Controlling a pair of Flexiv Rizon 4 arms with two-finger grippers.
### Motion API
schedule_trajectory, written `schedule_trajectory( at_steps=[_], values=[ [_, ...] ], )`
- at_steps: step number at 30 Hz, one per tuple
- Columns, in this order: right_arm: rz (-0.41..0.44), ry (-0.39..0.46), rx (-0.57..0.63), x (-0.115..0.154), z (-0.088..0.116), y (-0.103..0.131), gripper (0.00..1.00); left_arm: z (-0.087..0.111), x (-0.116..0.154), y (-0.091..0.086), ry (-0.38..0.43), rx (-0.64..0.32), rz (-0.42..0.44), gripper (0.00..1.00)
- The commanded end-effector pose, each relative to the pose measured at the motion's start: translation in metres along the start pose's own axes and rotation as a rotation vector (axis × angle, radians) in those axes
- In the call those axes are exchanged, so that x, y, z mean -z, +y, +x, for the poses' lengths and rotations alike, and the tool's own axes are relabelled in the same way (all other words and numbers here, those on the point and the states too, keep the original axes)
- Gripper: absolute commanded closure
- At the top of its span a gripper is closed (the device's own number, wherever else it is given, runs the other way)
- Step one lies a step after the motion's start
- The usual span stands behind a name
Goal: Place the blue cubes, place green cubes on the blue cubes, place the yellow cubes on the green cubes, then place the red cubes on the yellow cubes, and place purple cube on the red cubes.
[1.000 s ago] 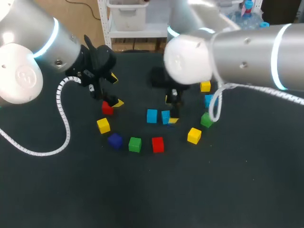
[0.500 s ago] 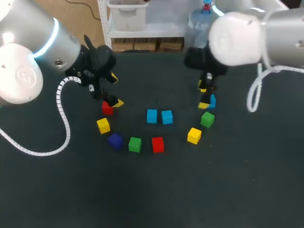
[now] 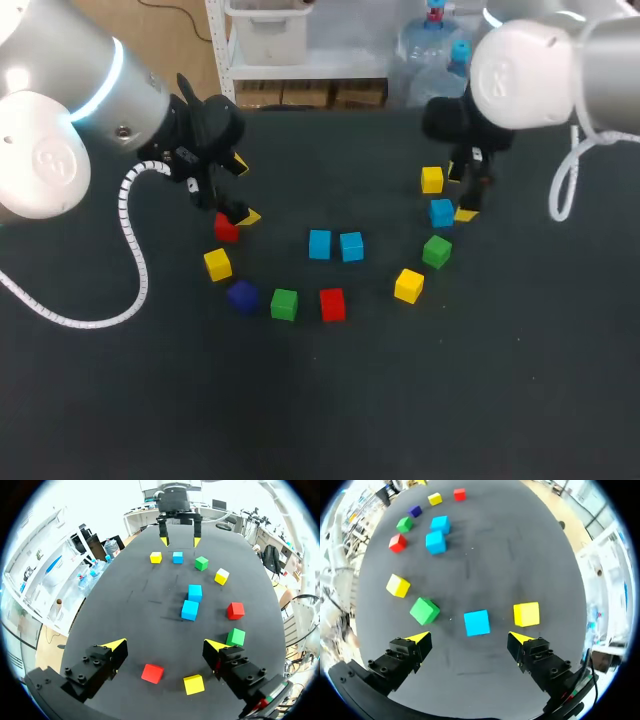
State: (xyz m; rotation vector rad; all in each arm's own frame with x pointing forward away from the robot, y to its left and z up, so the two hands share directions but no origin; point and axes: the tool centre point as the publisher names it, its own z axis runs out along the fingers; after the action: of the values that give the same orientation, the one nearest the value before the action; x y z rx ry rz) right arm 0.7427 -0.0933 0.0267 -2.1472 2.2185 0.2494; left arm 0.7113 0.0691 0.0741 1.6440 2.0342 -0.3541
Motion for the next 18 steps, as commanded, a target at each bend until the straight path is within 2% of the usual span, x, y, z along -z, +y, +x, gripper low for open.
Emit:
schedule_trajectory(
  at_steps=[1,9,18],
  values=[
    [-0.068,0.026,0.052,-0.006,-0.013,-0.017,0.0,0.002,0.0,0.0,-0.007,-0.004,0.001,0.0],
    [-0.086,0.037,0.103,-0.022,-0.022,-0.024,0.0,0.002,0.0,0.0,-0.007,-0.004,0.001,0.0],
    [-0.094,0.04,0.117,-0.025,-0.015,-0.032,0.0,0.002,0.0,0.0,-0.007,-0.004,0.001,0.0]
  ],
)
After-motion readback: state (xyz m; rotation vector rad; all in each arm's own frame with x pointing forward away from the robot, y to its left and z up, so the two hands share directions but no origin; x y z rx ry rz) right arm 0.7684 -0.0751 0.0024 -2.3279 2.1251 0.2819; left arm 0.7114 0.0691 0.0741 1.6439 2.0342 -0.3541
